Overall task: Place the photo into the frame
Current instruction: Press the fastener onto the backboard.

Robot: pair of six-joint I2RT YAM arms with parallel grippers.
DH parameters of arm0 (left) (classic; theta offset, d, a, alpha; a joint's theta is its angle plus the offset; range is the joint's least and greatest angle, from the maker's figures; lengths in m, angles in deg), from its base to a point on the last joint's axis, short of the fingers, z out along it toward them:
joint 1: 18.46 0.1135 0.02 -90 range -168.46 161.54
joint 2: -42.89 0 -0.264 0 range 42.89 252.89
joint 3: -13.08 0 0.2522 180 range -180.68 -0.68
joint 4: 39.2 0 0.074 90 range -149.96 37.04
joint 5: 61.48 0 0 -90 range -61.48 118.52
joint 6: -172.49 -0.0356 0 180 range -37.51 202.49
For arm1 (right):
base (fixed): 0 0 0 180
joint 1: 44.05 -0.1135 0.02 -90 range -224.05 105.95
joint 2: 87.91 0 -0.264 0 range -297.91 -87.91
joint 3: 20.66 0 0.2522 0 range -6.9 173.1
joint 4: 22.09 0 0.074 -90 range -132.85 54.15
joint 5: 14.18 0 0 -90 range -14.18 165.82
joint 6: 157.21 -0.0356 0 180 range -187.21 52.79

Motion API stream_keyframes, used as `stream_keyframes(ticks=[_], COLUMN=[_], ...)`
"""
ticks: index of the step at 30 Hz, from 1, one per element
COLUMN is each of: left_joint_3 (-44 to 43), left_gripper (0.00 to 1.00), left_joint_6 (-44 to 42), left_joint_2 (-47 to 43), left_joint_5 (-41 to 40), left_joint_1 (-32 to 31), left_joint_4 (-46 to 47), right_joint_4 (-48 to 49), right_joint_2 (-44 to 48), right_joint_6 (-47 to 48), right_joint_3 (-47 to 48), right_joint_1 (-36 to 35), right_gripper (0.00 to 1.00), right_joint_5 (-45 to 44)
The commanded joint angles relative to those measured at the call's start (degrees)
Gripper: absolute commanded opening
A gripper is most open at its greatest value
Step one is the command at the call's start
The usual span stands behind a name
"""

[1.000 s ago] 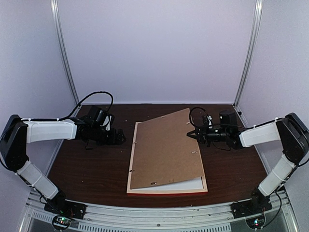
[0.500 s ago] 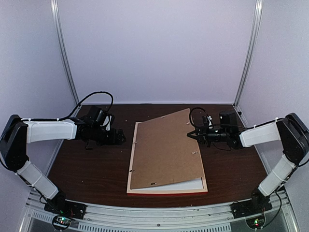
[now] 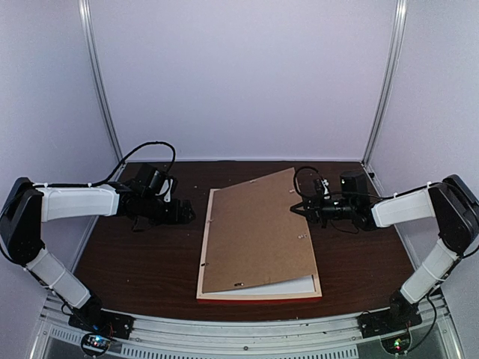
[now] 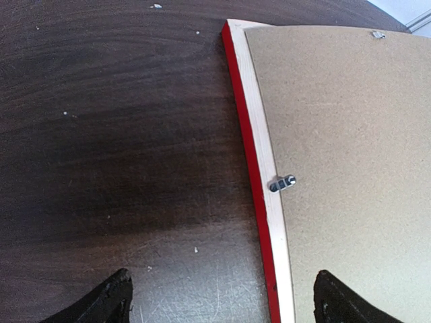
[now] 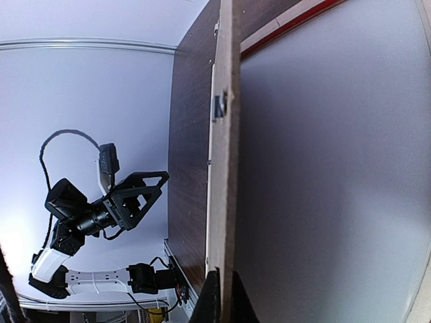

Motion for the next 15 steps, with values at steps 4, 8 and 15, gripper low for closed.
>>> stream_keyframes(ticks=[4,8,15], left_joint_3=[0.4,0.4,0.4], left_gripper=[0.94,0.94,0.94], left_joint_6=[0.2,0.2,0.2], left_joint_2=[0.0,-0.1,0.2], left_joint_5=[0.5,0.5,0.7], left_joint_1=[0.4,0.4,0.4], left_joint_4=[0.8,0.7,0.9], right_joint_4=[-1.5,-1.6,0.2], right_joint_2=[-0.4,-0.6,-1.6], right_joint_6=[3.7,4.0,3.2], right_joint_3=[1.1,1.0,0.3], right_joint_1=[0.6,1.0,1.1], right_gripper=[0.0,0.0,0.0], right_joint_5=[-0.1,0.2,0.1])
